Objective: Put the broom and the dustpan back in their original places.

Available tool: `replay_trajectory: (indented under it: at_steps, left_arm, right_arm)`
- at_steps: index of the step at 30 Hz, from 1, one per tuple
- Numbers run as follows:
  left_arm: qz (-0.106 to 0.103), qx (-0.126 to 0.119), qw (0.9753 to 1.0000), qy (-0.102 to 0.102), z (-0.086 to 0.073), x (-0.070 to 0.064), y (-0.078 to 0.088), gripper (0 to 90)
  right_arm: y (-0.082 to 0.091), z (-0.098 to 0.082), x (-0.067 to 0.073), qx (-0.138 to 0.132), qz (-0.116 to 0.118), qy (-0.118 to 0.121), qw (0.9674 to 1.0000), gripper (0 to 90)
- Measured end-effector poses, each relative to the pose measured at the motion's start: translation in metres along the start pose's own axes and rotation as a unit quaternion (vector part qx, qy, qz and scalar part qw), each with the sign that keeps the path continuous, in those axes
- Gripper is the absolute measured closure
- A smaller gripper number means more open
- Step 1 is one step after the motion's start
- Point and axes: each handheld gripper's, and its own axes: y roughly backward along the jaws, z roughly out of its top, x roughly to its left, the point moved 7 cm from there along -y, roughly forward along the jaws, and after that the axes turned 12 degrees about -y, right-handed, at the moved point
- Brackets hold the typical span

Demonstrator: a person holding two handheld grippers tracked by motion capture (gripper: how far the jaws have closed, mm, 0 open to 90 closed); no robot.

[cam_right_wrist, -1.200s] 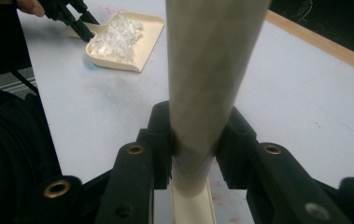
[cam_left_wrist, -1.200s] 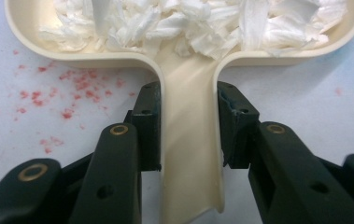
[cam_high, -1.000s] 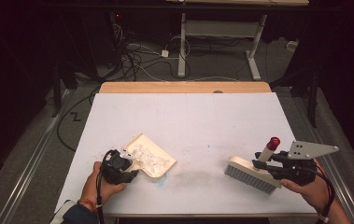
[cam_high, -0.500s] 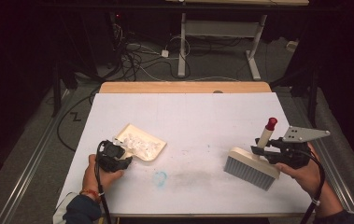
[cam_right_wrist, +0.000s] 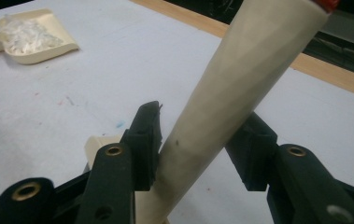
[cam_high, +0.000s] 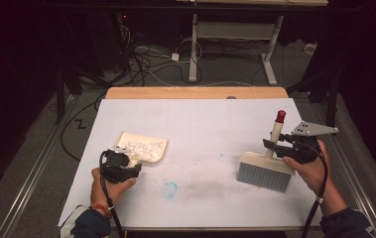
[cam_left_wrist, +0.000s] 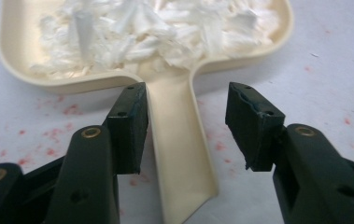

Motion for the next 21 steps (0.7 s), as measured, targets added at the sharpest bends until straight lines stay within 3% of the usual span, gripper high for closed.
replay_trajectory:
  at_steps: [3,8,11,16,18,21]
  left_arm:
    - [0.004,0.003,0.9999,-0.011,-0.003,-0.004,0.0,46.9]
    - [0.007,-0.009,0.9997,-0.023,-0.007,0.003,0.002,44.8]
    - [0.028,-0.016,0.9988,-0.037,-0.008,0.007,0.003,41.2]
    - [0.018,-0.073,0.9938,-0.082,-0.004,-0.003,0.011,35.0]
    - [0.011,-0.091,0.9918,-0.089,-0.003,-0.009,0.015,29.3]
    - [0.016,-0.119,0.987,-0.107,-0.002,-0.016,0.022,26.5]
  right_arm:
    - [-0.006,0.006,-0.003,-0.009,-0.016,-0.008,0.9998,57.2]
    - [-0.02,0.016,-0.004,-0.019,-0.034,-0.012,0.9992,57.4]
    - [-0.027,0.021,-0.005,-0.028,-0.041,-0.02,0.9986,57.5]
    - [-0.042,0.024,-0.009,-0.025,-0.063,-0.022,0.9975,57.1]
    - [-0.048,0.024,-0.01,-0.02,-0.071,-0.02,0.9971,56.7]
    - [-0.056,0.024,-0.012,-0.016,-0.086,-0.018,0.996,56.4]
